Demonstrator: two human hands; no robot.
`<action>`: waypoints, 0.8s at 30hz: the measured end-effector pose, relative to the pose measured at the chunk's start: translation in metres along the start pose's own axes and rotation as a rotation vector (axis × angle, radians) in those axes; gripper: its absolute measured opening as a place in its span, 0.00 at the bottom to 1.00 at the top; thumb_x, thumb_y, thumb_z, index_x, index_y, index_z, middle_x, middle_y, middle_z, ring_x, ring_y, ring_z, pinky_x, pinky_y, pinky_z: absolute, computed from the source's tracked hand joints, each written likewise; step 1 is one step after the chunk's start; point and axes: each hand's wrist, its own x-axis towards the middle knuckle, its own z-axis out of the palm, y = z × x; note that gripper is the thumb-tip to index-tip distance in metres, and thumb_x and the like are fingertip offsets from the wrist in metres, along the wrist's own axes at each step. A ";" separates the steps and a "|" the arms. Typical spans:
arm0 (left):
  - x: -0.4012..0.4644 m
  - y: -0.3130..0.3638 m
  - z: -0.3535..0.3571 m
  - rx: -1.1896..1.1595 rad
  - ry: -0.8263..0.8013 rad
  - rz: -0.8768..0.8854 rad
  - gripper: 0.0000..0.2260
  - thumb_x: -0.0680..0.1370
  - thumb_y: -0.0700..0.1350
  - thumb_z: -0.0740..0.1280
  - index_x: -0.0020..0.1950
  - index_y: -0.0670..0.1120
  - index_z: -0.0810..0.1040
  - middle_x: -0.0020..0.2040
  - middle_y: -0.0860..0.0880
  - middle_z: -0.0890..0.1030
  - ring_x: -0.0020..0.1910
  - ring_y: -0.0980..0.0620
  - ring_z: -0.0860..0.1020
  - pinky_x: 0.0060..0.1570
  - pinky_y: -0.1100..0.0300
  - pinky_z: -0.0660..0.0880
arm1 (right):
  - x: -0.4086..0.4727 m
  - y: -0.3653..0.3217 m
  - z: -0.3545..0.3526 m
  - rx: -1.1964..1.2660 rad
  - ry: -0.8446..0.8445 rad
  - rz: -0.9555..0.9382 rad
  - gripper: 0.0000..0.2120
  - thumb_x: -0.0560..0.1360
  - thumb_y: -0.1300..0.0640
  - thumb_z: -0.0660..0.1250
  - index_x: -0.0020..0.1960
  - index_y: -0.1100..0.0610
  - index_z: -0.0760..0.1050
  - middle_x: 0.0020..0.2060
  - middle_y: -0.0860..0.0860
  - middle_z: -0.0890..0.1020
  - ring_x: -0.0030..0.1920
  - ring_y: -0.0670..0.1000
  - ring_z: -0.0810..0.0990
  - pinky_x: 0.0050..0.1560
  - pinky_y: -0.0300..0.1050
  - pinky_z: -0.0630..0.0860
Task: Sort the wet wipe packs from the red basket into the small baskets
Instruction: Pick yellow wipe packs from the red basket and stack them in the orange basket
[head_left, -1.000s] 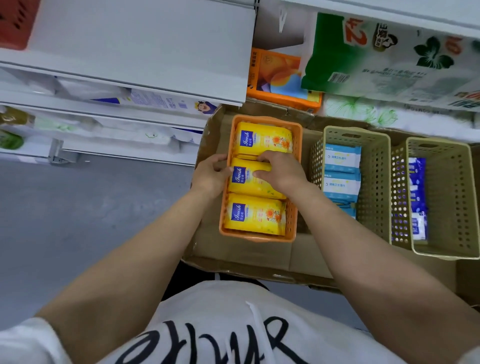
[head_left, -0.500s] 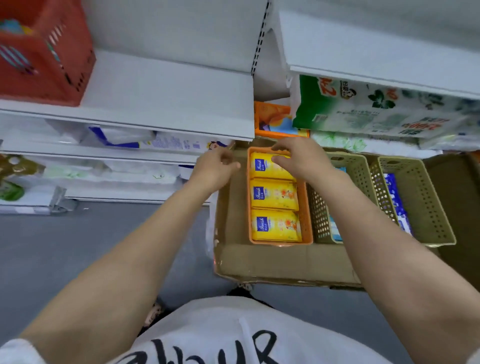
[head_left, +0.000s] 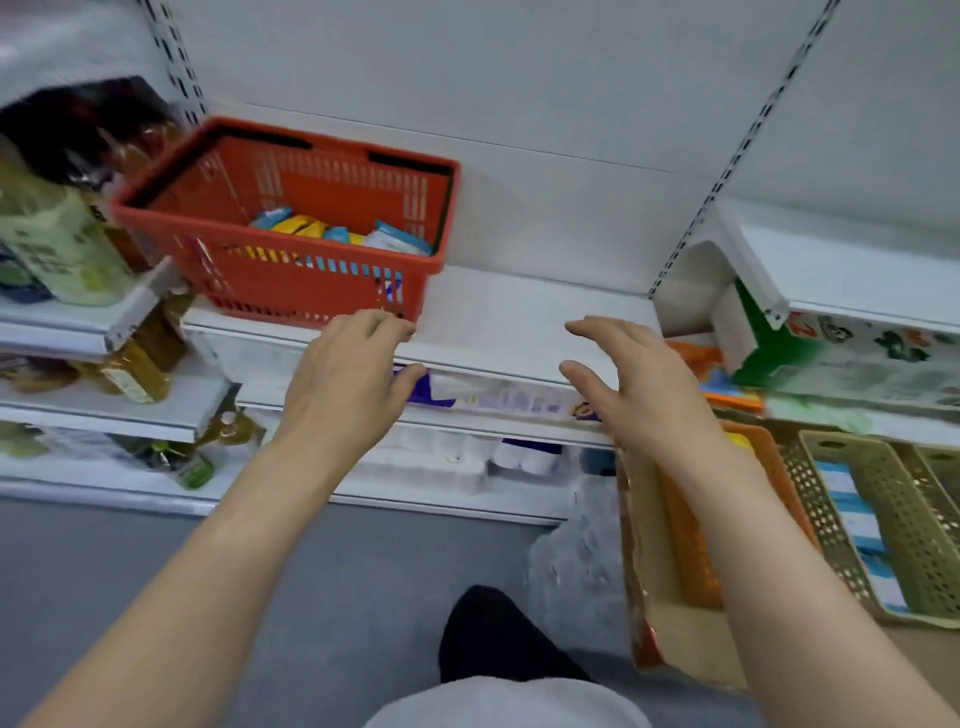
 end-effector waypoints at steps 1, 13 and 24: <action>0.001 -0.017 -0.005 0.007 0.009 -0.016 0.18 0.76 0.49 0.71 0.64 0.45 0.77 0.61 0.45 0.78 0.58 0.41 0.74 0.58 0.48 0.72 | 0.011 -0.013 0.008 0.010 -0.009 -0.010 0.21 0.79 0.44 0.63 0.70 0.49 0.72 0.69 0.47 0.74 0.70 0.49 0.68 0.66 0.41 0.64; 0.129 -0.235 -0.033 0.048 0.034 -0.148 0.17 0.75 0.47 0.72 0.62 0.43 0.79 0.61 0.43 0.78 0.60 0.40 0.74 0.62 0.48 0.70 | 0.246 -0.143 0.135 0.160 -0.046 -0.081 0.20 0.78 0.47 0.67 0.67 0.52 0.75 0.65 0.51 0.78 0.65 0.53 0.74 0.65 0.46 0.70; 0.246 -0.354 -0.013 -0.005 -0.151 -0.160 0.16 0.77 0.51 0.69 0.64 0.48 0.77 0.65 0.49 0.75 0.63 0.47 0.72 0.62 0.55 0.68 | 0.397 -0.200 0.200 0.091 -0.278 -0.057 0.21 0.79 0.46 0.65 0.68 0.53 0.74 0.64 0.52 0.78 0.65 0.54 0.74 0.63 0.46 0.68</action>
